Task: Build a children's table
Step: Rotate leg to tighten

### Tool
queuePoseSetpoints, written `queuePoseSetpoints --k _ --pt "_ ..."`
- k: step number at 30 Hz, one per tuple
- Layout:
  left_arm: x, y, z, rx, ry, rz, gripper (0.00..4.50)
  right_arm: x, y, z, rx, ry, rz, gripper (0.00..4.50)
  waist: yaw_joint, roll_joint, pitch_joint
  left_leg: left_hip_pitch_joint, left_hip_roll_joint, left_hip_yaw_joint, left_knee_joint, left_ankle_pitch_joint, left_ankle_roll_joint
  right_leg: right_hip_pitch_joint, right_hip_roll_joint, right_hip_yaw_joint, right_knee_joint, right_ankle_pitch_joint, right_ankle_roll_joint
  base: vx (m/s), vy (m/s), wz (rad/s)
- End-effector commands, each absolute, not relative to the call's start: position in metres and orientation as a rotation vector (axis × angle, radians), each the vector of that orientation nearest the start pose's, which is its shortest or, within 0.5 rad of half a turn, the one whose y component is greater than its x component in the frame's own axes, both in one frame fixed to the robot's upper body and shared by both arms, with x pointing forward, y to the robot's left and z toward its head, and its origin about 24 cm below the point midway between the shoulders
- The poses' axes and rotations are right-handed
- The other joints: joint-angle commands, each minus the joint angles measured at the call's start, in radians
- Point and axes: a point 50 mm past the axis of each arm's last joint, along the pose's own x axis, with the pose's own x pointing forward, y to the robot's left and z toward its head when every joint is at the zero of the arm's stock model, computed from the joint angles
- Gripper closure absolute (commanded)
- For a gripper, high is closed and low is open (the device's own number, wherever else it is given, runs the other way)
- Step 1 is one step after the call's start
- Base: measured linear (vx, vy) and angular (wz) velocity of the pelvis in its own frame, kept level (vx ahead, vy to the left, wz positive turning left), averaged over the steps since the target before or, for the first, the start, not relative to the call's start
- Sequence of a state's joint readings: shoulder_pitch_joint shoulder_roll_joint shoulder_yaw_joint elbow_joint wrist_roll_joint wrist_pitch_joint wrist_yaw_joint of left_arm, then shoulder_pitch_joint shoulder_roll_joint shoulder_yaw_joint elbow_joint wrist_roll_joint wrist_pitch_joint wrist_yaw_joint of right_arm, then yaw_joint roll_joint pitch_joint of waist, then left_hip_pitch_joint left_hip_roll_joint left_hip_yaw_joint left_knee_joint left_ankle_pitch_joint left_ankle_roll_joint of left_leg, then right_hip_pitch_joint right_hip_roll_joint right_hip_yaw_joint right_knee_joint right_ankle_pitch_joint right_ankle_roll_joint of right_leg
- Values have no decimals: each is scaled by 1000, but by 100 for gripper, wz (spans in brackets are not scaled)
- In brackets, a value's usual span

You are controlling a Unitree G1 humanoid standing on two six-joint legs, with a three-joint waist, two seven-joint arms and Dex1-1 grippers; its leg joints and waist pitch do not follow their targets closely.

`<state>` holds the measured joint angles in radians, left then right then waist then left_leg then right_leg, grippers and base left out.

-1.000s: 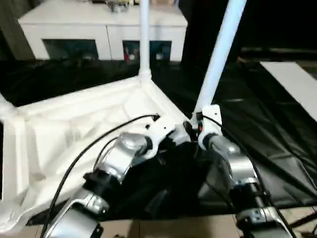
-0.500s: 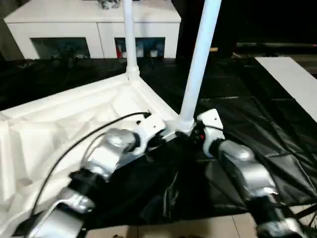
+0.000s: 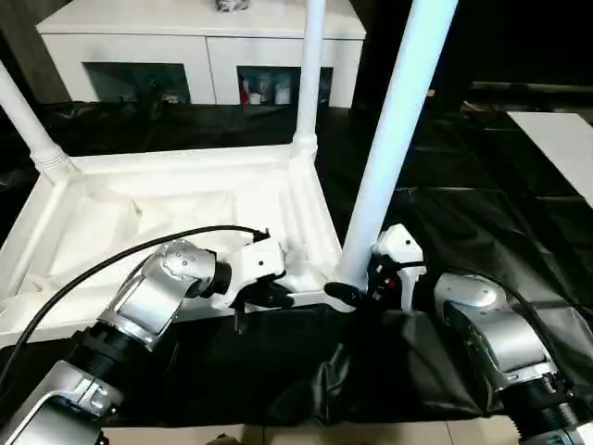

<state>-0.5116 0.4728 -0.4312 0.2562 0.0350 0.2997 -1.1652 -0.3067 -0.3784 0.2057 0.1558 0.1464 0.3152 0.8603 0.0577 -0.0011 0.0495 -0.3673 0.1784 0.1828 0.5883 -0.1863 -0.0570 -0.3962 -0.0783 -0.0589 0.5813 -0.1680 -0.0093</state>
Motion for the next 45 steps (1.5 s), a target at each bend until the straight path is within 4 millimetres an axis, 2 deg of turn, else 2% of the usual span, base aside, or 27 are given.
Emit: queuePoseSetpoints --k 1,5,7,12,18,19,21,24,25,27,31,32,34,35,36,39,40,42,44,45 --pt "283 115 48 571 567 -1447 450 282 -135 54 -210 321 1045 90 -2 -1 -56 18 53 -18 -80 -265 14 40 -68 47 -60 -282 -202 0 0 0" --pt "285 118 49 577 567 -1436 450 280 -136 51 -210 337 1060 117 0 -5 -58 14 52 -17 -76 -229 23 40 -68 48 -58 -271 -197 0 0 0" --pt "285 119 49 579 568 -1433 450 279 -137 50 -219 346 1069 134 2 -2 -60 14 52 -17 -75 -210 27 41 -67 47 -54 -245 -203 0 0 0" --pt "285 120 49 577 571 -1433 450 278 -137 49 -212 355 1068 175 1 -3 -61 12 51 -16 -73 -197 34 43 -65 45 -50 -210 -216 0 0 0" --pt "287 122 48 578 586 -1414 450 276 -137 45 -204 381 1060 182 2 1 -61 13 51 -17 -73 -204 30 43 -66 46 -51 -222 -214 0 0 0" --pt "289 123 48 573 588 -1391 450 279 -137 42 -196 392 1019 183 1 -3 -61 13 51 -16 -73 -204 31 43 -64 45 -52 -220 -214 0 0 0" --pt "292 122 47 545 585 -1344 450 285 -137 38 -176 401 931 183 0 -2 -60 12 50 -17 -74 -209 29 43 -65 45 -52 -235 -213 0 0 0" --pt "299 118 47 510 581 -1245 450 293 -133 35 -139 399 817 183 -6 -3 -52 17 48 -20 -77 -296 -3 33 -66 44 -66 -382 -183 0 0 0" --pt "306 113 47 492 561 -1150 450 299 -128 33 -101 401 727 183 -9 -4 -50 21 46 -22 -77 -326 -14 30 -68 43 -73 -448 -164 0 0 0" --pt "312 108 46 467 551 -1070 450 304 -121 31 -62 407 636 184 -18 -8 -48 24 42 -29 -77 -369 -30 25 -69 38 -85 -556 -121 -27 0 -1" --pt "321 96 42 422 545 -919 450 311 -104 25 -13 426 485 184 -30 -7 -46 23 39 -35 -76 -399 -30 19 -68 33 -97 -611 -86 -26 3 -2" --pt "324 91 42 409 530 -869 450 312 -98 24 -7 436 444 184 -34 -3 -46 25 39 -36 -76 -407 -33 15 -69 31 -100 -619 -83 0 0 0" --pt "328 80 43 403 506 -815 450 318 -87 23 11 433 348 184 -40 -1 -48 26 37 -39 -77 -424 -35 16 -68 24 -105 -619 -78 0 0 0" --pt "329 78 43 396 496 -803 450 320 -84 24 21 427 344 184 -40 1 -51 27 38 -42 -79 -432 -34 19 -67 21 -108 -603 -71 0 0 0" --pt "331 74 44 384 483 -786 450 322 -79 25 36 417 344 184 -42 1 -50 21 39 -43 -82 -434 -32 22 -68 20 -106 -572 -72 0 0 0" --pt "334 72 47 413 456 -761 450 326 -67 35 62 352 412 184 -39 -2 -50 24 38 -40 -83 -442 -22 18 -68 23 -107 -545 -78 0 0 0" --pt "334 73 47 422 453 -768 450 326 -65 39 81 328 448 149 -40 -2 -50 20 38 -40 -84 -437 -17 21 -69 23 -105 -536 -81 0 0 0" --pt "333 76 47 439 452 -778 450 325 -67 43 72 303 466 111 -37 -2 -52 18 39 -38 -86 -423 -11 22 -69 26 -102 -509 -89 0 0 0" --pt "332 80 46 468 450 -800 450 326 -73 45 56 282 456 104 -34 0 -53 17 40 -36 -86 -409 -5 22 -70 29 -98 -480 -99 0 0 0" --pt "331 82 46 465 451 -806 450 326 -77 46 38 267 451 104 -36 -3 -52 12 40 -36 -88 -403 -2 26 -70 29 -97 -474 -100 0 0 0"
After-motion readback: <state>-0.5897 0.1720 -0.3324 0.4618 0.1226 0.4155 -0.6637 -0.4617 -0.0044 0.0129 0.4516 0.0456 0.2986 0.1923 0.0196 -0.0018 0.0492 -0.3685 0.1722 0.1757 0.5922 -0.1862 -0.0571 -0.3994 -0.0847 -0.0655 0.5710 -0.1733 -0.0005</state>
